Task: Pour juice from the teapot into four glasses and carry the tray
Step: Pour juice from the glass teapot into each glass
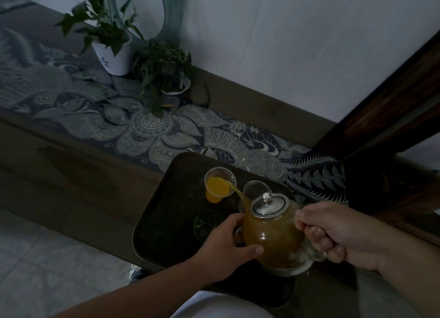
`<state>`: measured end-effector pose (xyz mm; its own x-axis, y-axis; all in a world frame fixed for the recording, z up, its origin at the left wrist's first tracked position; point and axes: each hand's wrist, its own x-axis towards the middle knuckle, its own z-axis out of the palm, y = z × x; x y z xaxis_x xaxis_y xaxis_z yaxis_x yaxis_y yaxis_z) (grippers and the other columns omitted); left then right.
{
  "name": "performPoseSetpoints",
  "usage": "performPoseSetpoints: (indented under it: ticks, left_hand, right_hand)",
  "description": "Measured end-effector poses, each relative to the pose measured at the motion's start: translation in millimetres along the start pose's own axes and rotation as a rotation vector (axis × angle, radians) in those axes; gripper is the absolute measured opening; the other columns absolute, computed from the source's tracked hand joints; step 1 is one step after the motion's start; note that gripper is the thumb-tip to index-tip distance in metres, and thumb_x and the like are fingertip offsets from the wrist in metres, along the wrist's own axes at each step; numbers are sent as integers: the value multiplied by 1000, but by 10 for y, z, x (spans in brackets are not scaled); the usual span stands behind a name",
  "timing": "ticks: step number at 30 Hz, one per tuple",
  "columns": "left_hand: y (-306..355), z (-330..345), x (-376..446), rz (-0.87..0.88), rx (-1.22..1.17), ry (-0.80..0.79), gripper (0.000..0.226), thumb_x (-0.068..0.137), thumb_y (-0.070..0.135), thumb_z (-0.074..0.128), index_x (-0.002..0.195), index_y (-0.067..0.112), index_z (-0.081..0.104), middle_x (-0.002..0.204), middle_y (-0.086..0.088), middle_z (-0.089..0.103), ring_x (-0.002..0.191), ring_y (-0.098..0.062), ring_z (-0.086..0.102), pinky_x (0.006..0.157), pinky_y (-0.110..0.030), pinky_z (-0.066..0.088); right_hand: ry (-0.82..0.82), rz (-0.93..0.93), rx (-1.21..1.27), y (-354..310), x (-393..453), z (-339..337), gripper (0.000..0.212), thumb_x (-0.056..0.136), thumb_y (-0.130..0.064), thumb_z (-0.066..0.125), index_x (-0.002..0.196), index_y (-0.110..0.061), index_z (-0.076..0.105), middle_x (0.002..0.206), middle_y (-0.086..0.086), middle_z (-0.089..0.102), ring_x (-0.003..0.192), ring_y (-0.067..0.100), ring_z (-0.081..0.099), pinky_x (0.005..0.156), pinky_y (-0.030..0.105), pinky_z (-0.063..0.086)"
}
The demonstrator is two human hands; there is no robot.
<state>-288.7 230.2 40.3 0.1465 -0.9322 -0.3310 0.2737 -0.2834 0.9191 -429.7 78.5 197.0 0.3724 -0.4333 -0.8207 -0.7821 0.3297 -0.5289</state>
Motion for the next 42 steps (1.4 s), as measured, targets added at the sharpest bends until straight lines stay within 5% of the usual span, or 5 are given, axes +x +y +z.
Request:
performPoseSetpoints:
  ticks: [20,33,42]
  left_hand:
    - [68,-6,-40,-2,-11,-20,58,84,17,77,130,37,47,132,10,58,117,-10,64,99,-37,55]
    - [22,-82,54,-32,-23,-27,70,69,37,85,129,43,49,130,11,61,118,-13,65,93,-38,58]
    - [63,-143,86,-36,-17,-42,67,72,30,85,129,42,50,131,9,60,117,-15,65,90,-38,59]
  right_hand:
    - [-4,-11,33,-9,-69,34,27,96,-29,51,76,-13,59,49,-6,41,41,4,32,33,12,19]
    - [-14,-27,71,53,33,19,26,95,-31,52,78,-13,60,50,-6,42,40,4,33,31,13,21]
    - [9,-52,102,96,66,46,31,96,-30,50,72,-15,61,50,-6,42,40,4,32,33,13,18]
